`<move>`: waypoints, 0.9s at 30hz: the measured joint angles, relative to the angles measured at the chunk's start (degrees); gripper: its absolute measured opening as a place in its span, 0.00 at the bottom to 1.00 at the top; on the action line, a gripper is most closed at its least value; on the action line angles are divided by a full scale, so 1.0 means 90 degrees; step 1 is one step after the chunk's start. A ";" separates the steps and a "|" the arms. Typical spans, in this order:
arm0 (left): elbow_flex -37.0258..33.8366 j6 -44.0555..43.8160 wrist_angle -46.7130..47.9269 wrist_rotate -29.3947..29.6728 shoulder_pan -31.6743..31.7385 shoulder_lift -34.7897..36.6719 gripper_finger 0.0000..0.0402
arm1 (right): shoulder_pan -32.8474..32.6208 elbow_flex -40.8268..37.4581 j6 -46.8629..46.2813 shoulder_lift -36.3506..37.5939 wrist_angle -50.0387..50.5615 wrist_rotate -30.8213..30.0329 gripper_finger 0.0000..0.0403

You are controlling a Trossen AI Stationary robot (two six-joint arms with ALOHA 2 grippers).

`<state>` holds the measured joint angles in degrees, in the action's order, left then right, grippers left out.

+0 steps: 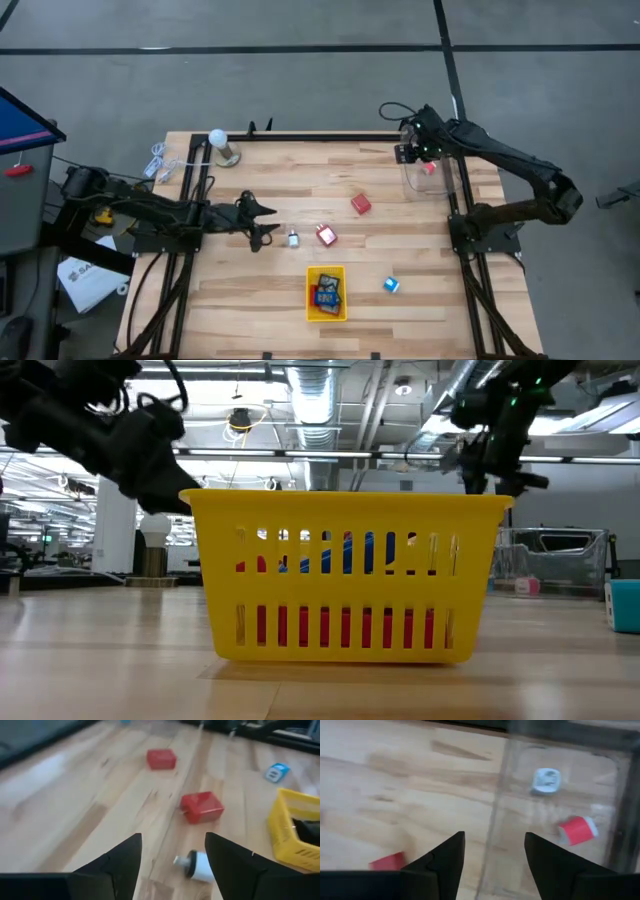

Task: Pick & Place Office items
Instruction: Put the blue charger adapter into the transparent bin

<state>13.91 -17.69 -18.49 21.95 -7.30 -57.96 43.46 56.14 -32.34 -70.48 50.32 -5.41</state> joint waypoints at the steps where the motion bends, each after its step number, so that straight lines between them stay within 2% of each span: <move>1: 0.0000 -0.0155 0.0007 -0.0005 0.0051 -0.0104 0.54 | -0.0177 0.0000 -0.0042 0.0128 -0.0003 -0.0003 0.50; 4: 0.0053 -0.0616 0.0108 -0.0161 0.0173 -0.0414 0.57 | -0.0825 0.0002 -0.0282 0.0484 -0.0012 0.0036 0.51; 7: 0.0432 -0.1093 0.0693 -0.0378 0.0244 -0.0761 0.60 | -0.1620 0.0002 -0.0624 0.0793 -0.0116 0.0070 0.53; 12: 0.1123 -0.0771 0.1114 -0.0508 -0.0080 -0.1310 0.63 | -0.3125 0.0005 -0.1196 0.0951 -0.0609 0.0033 0.53; 17: 0.1505 -0.0179 0.1153 -0.0372 -0.0449 -0.1379 0.64 | -0.4604 0.0005 -0.2016 0.0507 -0.0557 -0.0101 0.51; 23: 0.1487 -0.0238 0.1945 0.0301 -0.0759 -0.0660 0.64 | -0.6637 0.0005 -0.3345 -0.0400 -0.0457 -0.0133 0.49; 27: 0.1409 -0.0280 0.1949 0.0452 -0.0946 -0.0249 0.64 | -0.7823 0.0005 -0.4493 -0.1046 -0.0479 -0.0409 0.49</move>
<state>26.59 -20.21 -0.95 26.02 -15.82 -60.21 -26.96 56.18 -72.78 -79.90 46.01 -9.09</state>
